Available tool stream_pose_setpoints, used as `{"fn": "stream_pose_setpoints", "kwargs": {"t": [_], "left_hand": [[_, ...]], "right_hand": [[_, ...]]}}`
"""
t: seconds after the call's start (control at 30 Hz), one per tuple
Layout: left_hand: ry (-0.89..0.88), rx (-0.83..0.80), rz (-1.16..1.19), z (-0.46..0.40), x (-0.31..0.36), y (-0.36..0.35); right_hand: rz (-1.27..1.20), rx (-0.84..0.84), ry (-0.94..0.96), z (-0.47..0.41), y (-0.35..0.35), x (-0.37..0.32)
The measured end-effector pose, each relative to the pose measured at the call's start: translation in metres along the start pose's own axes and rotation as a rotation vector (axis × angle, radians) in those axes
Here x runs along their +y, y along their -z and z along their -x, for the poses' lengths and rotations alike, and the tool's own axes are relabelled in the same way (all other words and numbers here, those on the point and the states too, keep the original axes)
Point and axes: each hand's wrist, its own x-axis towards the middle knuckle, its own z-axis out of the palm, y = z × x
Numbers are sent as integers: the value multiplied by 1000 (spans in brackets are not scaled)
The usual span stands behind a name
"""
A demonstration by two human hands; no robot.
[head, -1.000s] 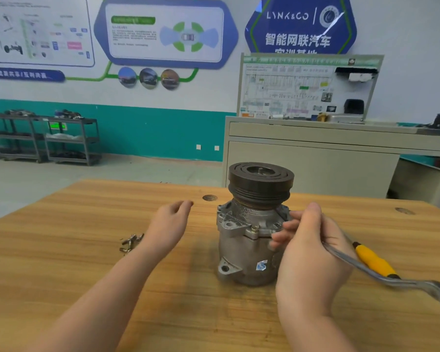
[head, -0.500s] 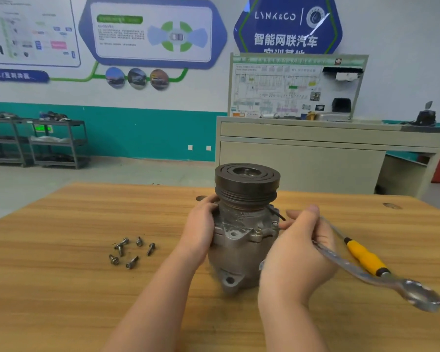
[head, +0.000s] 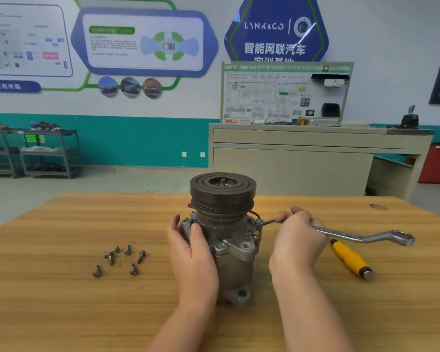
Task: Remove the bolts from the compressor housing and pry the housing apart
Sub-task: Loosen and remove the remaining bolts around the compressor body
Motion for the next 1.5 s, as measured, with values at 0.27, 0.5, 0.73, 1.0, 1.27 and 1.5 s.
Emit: {"fn": "stream_pose_setpoints", "kwargs": {"t": [0.27, 0.5, 0.73, 1.0, 1.27, 1.5], "left_hand": [[54, -149, 35, -21, -4, 3], [143, -238, 87, -42, -13, 5], [143, -258, 128, -44, -17, 7], [62, -222, 75, -35, -14, 8], [50, -214, 58, -35, -15, 8], [13, -227, 49, -35, -14, 9]], "right_hand": [[253, -625, -518, -72, -3, -21], [377, -759, -644, -95, -34, 7], [-92, -866, -572, -99, -10, -24], [19, -788, 447, -48, 46, -16], [305, -750, 898, -32, 57, -2], [592, -729, 1596, -14, 41, 9]]}}
